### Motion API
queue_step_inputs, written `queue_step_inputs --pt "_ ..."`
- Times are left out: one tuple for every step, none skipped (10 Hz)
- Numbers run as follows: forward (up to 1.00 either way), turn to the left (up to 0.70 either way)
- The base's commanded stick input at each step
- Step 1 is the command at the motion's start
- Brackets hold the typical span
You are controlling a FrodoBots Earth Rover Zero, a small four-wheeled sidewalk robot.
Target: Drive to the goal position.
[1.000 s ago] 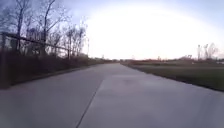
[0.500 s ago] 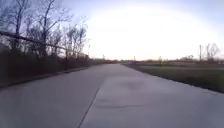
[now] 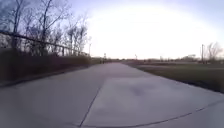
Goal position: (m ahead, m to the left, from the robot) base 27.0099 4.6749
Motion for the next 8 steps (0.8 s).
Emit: queue_step_inputs --pt "1.0 0.01" --pt "1.0 0.01" --pt "1.0 0.01" --pt "1.0 0.01" --pt "1.0 0.01" --pt "1.0 0.01" --pt "1.0 0.01" --pt "1.0 0.01"
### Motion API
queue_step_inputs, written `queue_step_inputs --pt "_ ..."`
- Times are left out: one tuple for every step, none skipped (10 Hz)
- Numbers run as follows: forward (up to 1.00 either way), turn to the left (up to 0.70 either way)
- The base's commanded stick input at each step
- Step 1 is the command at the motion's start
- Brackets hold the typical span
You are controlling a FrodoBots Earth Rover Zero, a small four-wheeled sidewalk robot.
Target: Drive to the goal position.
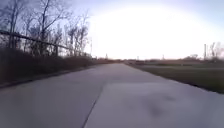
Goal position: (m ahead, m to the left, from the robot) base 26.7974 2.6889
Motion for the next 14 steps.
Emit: queue_step_inputs --pt "1.0 0.01" --pt "1.0 0.01" --pt "1.0 0.01" --pt "1.0 0.01" --pt "1.0 0.01" --pt "1.0 0.01" --pt "1.0 0.01" --pt "1.0 0.01" --pt "1.0 0.01" --pt "1.0 0.01" --pt "1.0 0.01" --pt "1.0 0.01" --pt "1.0 0.01" --pt "1.0 0.01"
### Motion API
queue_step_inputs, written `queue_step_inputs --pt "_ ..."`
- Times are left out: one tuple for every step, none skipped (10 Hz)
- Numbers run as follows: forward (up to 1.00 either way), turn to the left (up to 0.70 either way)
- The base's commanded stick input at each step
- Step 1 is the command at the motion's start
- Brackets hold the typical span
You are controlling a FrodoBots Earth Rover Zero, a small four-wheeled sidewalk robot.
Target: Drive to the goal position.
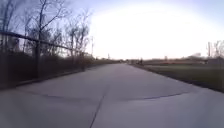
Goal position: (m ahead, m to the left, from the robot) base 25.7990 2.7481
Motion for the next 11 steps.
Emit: queue_step_inputs --pt "1.0 0.01" --pt "1.0 0.0" --pt "1.0 -0.02" --pt "1.0 -0.25" --pt "1.0 -0.03" --pt "1.0 0.01" --pt "1.0 0.01" --pt "1.0 0.01" --pt "1.0 0.01" --pt "1.0 0.01" --pt "1.0 0.01"
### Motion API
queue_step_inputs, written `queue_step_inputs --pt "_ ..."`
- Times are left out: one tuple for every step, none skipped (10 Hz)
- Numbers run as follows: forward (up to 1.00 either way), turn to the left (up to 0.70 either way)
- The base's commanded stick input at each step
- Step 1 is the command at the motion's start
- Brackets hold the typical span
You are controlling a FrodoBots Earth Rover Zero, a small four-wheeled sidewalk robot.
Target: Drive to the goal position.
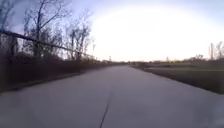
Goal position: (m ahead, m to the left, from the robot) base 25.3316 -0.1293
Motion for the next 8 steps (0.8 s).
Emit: queue_step_inputs --pt "1.0 0.01" --pt "1.0 -0.01" --pt "1.0 -0.03" --pt "1.0 -0.11" --pt "1.0 -0.16" --pt "1.0 -0.14" --pt "1.0 0.01" --pt "1.0 0.01"
